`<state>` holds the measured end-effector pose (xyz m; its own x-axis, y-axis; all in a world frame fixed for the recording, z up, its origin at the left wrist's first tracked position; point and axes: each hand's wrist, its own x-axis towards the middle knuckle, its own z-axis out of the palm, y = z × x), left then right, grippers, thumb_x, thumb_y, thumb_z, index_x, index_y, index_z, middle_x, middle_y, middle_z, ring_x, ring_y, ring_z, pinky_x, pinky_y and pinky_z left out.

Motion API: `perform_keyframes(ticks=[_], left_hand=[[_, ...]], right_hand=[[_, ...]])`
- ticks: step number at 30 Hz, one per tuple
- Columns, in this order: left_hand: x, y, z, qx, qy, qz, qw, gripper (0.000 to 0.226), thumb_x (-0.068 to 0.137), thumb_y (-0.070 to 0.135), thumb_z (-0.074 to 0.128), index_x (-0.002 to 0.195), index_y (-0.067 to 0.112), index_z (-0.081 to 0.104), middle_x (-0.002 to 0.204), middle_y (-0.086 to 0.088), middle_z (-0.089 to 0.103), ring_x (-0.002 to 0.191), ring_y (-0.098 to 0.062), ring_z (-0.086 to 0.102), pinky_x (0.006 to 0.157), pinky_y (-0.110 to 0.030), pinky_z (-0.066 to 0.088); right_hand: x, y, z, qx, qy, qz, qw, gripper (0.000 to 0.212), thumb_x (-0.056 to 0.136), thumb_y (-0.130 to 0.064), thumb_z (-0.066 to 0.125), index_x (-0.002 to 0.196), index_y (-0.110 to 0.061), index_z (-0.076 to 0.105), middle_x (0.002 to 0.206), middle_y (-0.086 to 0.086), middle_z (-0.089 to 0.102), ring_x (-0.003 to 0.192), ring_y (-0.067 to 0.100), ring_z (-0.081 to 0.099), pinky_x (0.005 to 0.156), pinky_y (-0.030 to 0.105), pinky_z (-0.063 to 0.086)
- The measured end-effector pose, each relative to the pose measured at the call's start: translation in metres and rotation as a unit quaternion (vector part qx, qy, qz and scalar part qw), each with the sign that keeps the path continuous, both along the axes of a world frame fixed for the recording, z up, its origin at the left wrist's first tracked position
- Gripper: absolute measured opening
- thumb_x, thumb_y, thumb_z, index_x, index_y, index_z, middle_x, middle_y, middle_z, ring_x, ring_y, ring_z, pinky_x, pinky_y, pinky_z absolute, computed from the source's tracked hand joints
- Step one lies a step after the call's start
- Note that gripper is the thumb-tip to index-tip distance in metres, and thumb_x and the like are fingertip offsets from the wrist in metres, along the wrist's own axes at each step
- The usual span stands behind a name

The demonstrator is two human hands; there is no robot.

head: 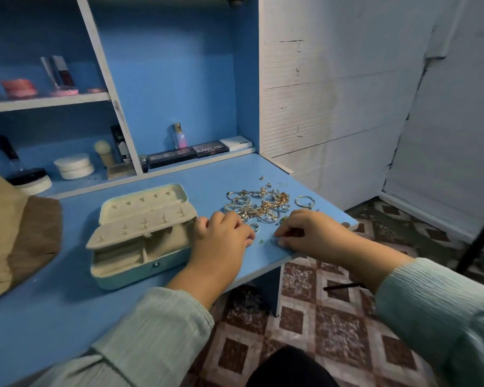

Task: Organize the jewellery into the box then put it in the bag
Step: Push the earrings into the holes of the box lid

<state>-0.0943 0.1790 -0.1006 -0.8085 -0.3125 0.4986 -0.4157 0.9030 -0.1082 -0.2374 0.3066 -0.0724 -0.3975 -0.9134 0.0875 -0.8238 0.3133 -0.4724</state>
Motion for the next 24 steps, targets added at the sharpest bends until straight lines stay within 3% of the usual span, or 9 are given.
perform_keyframes(ticks=[5,12,14,17,20,24], left_hand=[[-0.001,-0.003,-0.007,-0.03,0.029,0.017,0.999,0.019,0.061,0.027,0.085,0.064,0.031,0.067,0.072,0.009,0.059,0.065,-0.019,0.058,0.065,-0.031,0.017],[-0.003,-0.005,-0.011,-0.079,0.054,0.027,0.995,0.017,0.061,0.029,0.083,0.063,0.027,0.066,0.07,0.007,0.059,0.064,-0.019,0.057,0.066,-0.031,0.019],[-0.002,-0.006,-0.014,-0.098,0.07,0.033,0.992,0.011,0.074,0.032,0.068,0.064,0.027,0.066,0.07,0.007,0.059,0.064,-0.018,0.056,0.067,-0.031,0.02],[-0.003,-0.006,-0.014,-0.126,0.088,0.057,0.986,0.032,0.082,0.035,0.038,0.067,0.025,0.065,0.071,0.008,0.057,0.064,-0.016,0.055,0.068,-0.032,0.022],[-0.002,-0.005,-0.014,-0.152,0.096,0.066,0.981,0.033,0.083,0.035,0.036,0.069,0.024,0.064,0.071,0.006,0.056,0.064,-0.016,0.054,0.068,-0.032,0.023],[0.005,-0.004,-0.011,-0.158,0.107,0.072,0.979,0.033,0.084,0.036,0.035,0.072,0.024,0.064,0.074,0.005,0.056,0.066,-0.016,0.054,0.067,-0.031,0.023]], right_hand=[[0.007,-0.006,-0.007,-0.027,-0.027,-0.016,0.999,0.013,0.083,-0.027,0.068,0.094,-0.021,0.071,0.098,-0.007,0.053,0.089,0.009,0.053,0.08,0.02,0.041],[0.01,-0.009,-0.013,-0.046,-0.022,-0.027,0.998,0.006,0.086,-0.021,0.064,0.088,-0.02,0.069,0.089,-0.014,0.048,0.077,0.001,0.047,0.071,0.015,0.037],[0.012,-0.009,-0.013,-0.049,-0.018,-0.029,0.998,0.005,0.087,-0.021,0.063,0.083,-0.023,0.065,0.091,-0.011,0.05,0.078,0.004,0.049,0.073,0.018,0.04],[0.015,-0.008,-0.014,-0.057,0.002,-0.03,0.998,0.009,0.088,-0.021,0.059,0.08,-0.024,0.059,0.09,-0.009,0.049,0.073,0.001,0.047,0.066,0.01,0.038],[0.019,-0.008,-0.011,-0.068,0.003,-0.032,0.997,0.01,0.09,-0.018,0.055,0.08,-0.022,0.056,0.084,-0.012,0.047,0.069,0.0,0.045,0.058,0.009,0.035],[0.029,-0.012,-0.003,-0.098,-0.005,-0.028,0.995,0.008,0.091,-0.016,0.051,0.084,-0.017,0.056,0.085,-0.009,0.051,0.071,0.0,0.045,0.06,0.01,0.036]])
